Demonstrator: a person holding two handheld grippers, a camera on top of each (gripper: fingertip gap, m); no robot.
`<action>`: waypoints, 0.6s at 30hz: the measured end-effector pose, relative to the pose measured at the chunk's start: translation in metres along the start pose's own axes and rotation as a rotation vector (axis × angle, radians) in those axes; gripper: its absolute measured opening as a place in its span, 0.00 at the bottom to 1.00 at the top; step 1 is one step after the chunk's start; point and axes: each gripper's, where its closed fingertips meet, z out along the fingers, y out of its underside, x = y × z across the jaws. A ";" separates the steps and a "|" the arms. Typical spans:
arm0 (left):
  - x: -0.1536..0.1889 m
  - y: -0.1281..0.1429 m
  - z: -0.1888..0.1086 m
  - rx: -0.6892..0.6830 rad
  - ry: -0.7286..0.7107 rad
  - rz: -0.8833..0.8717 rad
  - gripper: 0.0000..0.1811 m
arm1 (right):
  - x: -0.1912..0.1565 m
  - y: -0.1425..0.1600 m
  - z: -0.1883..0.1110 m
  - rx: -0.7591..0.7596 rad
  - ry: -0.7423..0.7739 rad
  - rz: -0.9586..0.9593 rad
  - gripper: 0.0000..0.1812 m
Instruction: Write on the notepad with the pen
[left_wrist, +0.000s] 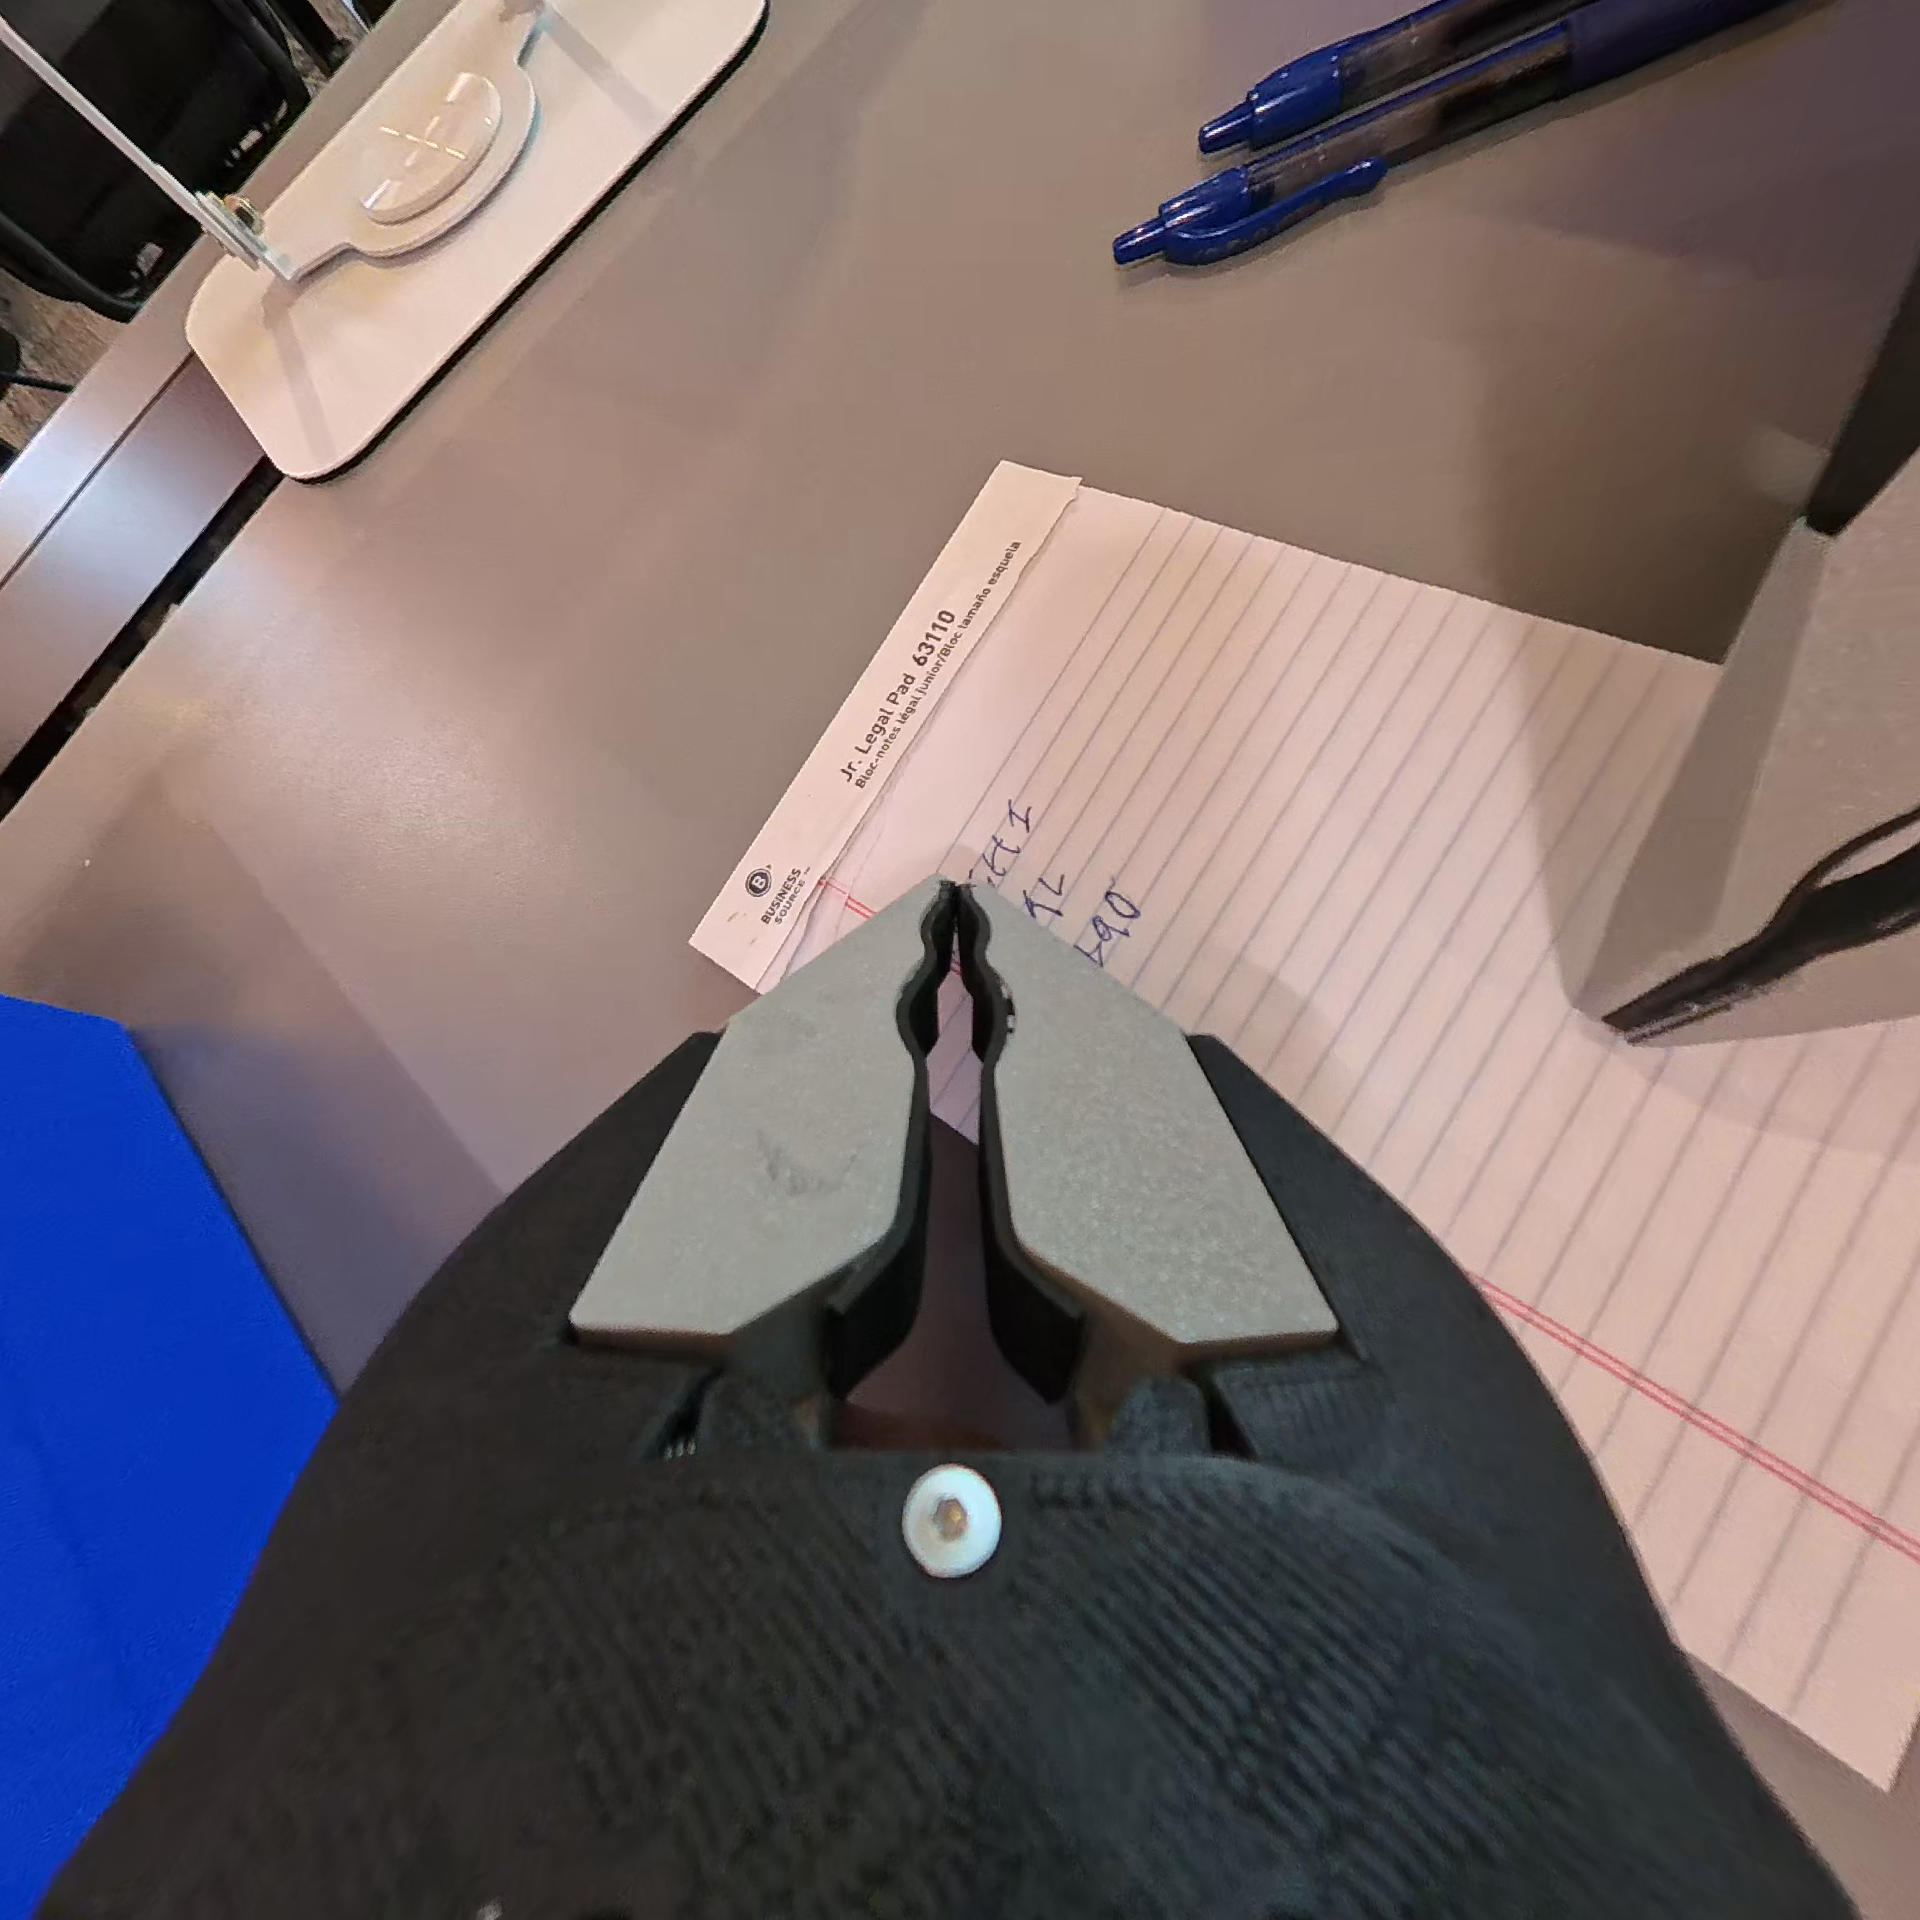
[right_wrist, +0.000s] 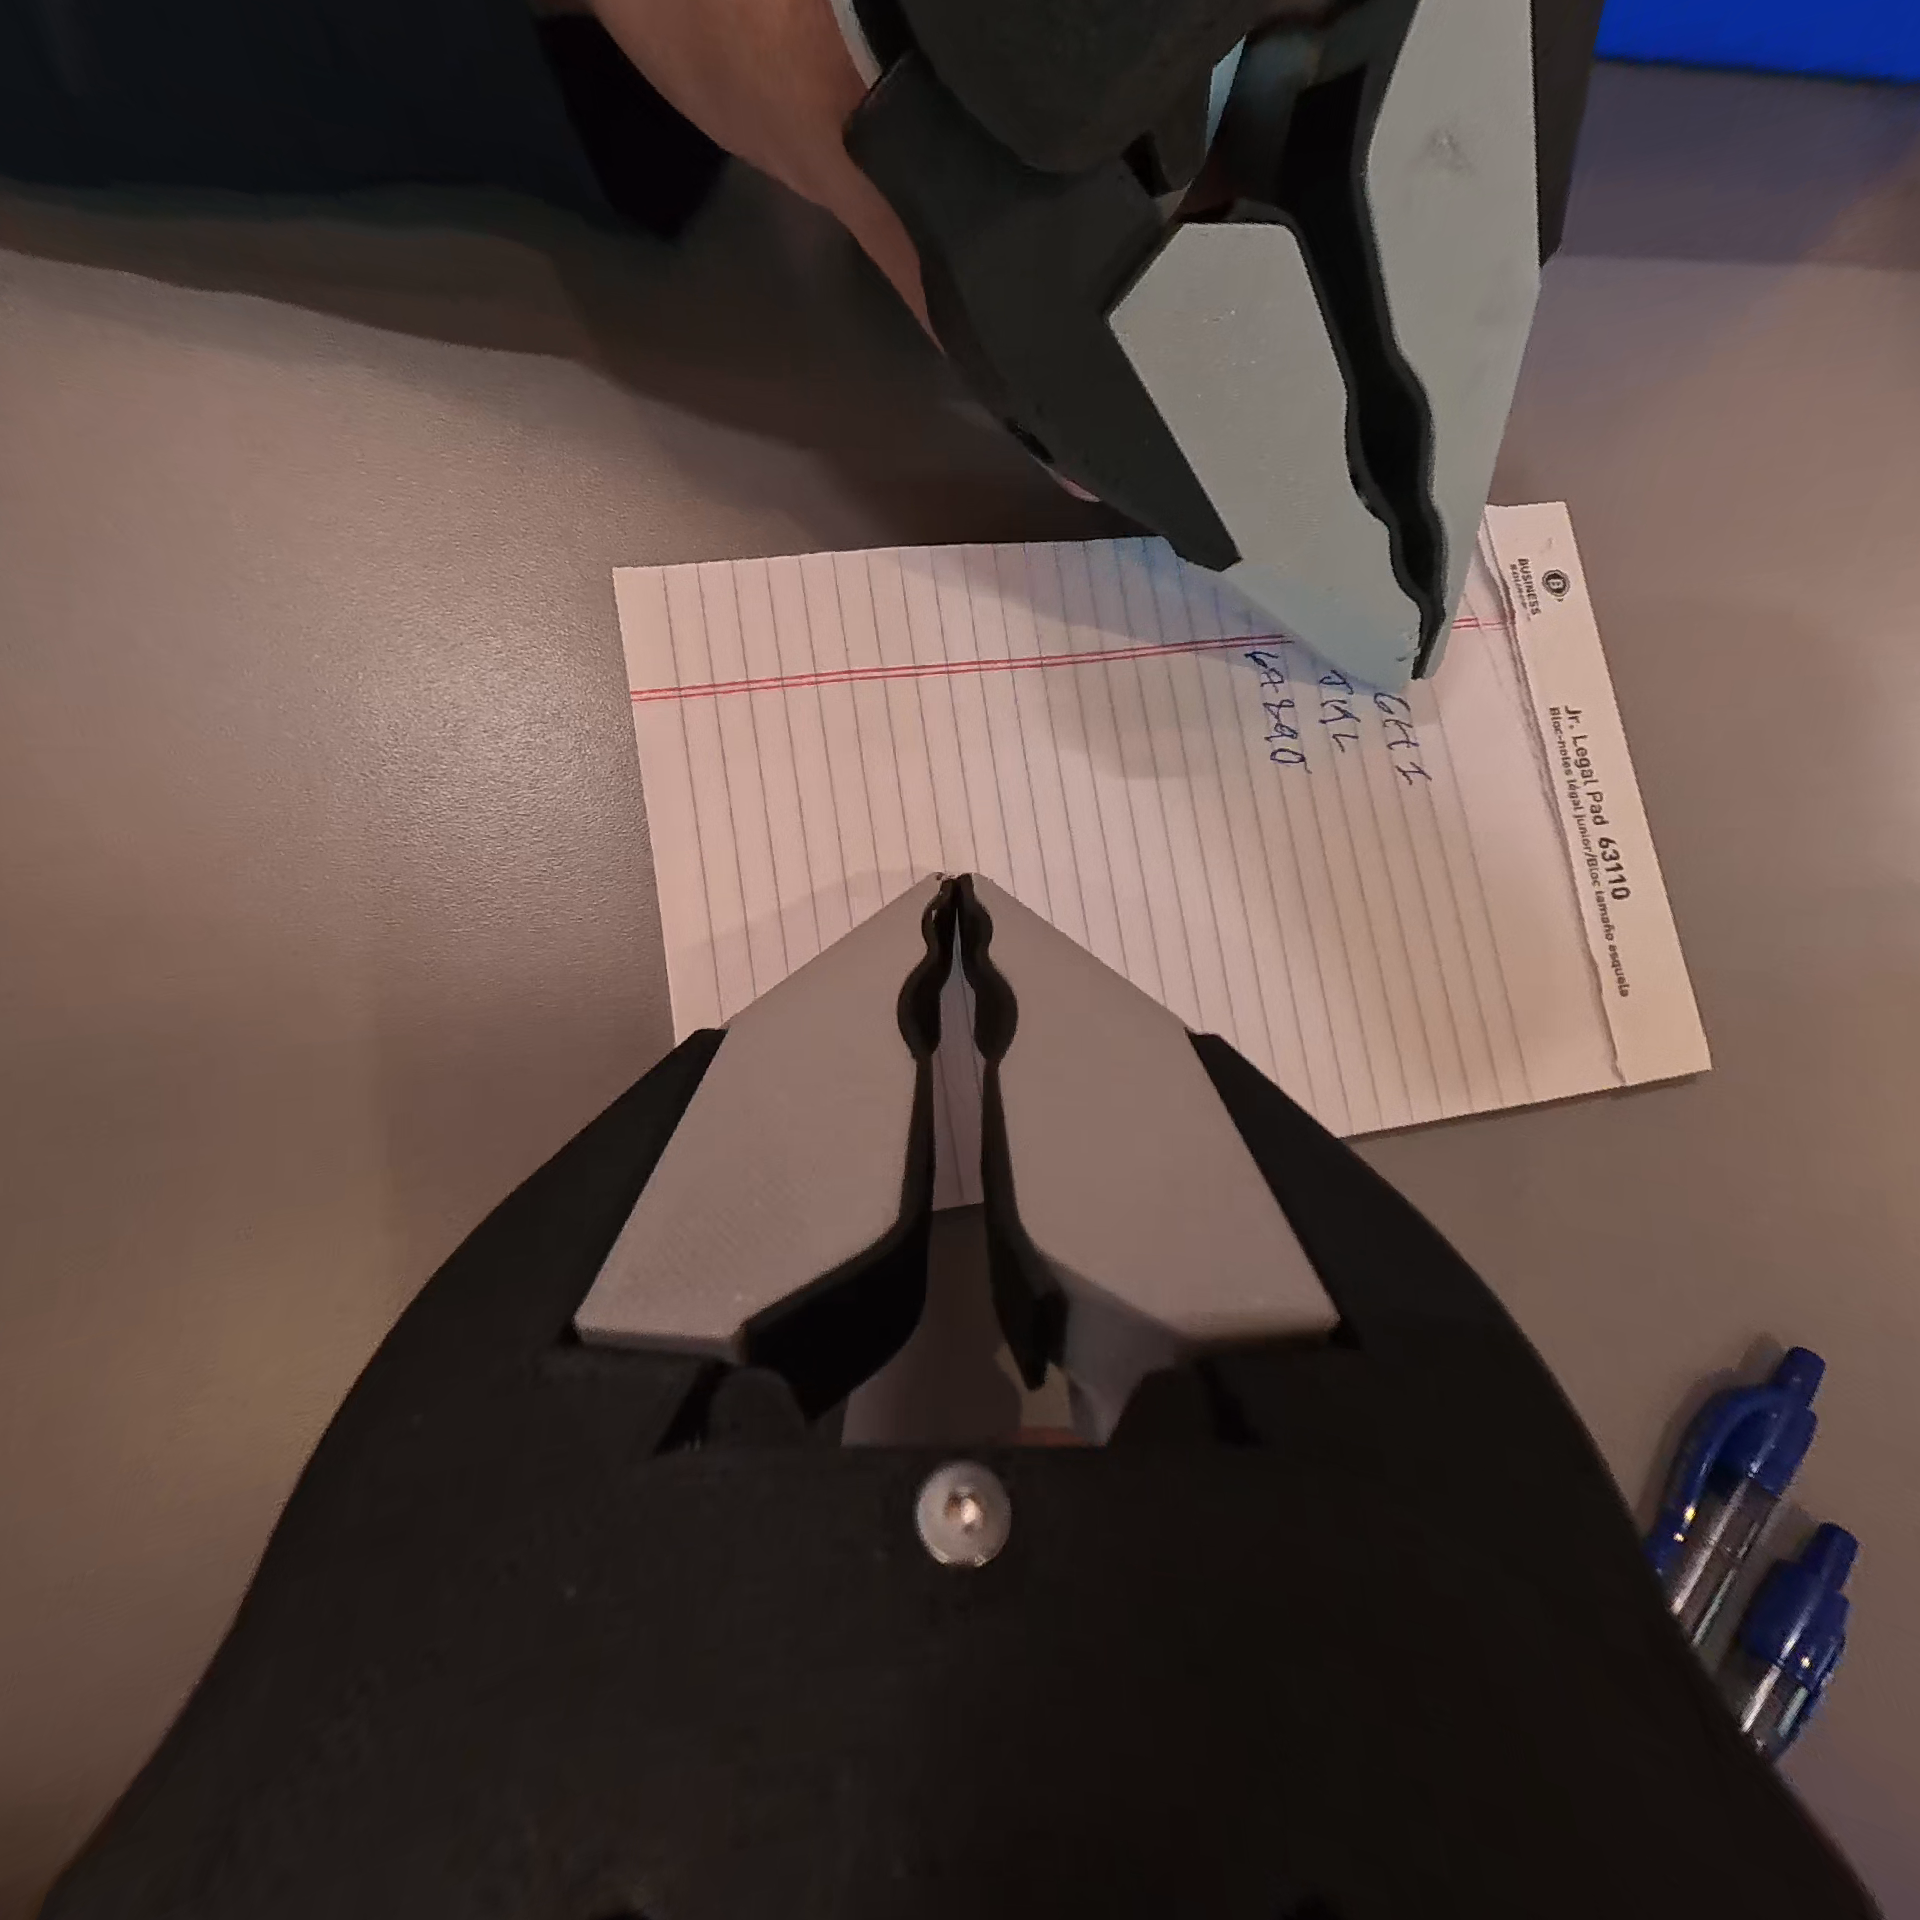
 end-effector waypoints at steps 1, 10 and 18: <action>0.000 0.000 0.000 0.000 0.002 -0.002 0.00 | -0.001 0.000 0.000 -0.003 -0.006 0.010 0.00; -0.001 0.001 0.000 -0.003 0.001 -0.010 0.00 | -0.008 -0.002 0.002 0.002 -0.062 0.042 0.39; -0.001 0.001 0.000 -0.005 -0.002 -0.013 0.00 | -0.011 -0.003 0.002 -0.014 -0.064 0.022 0.20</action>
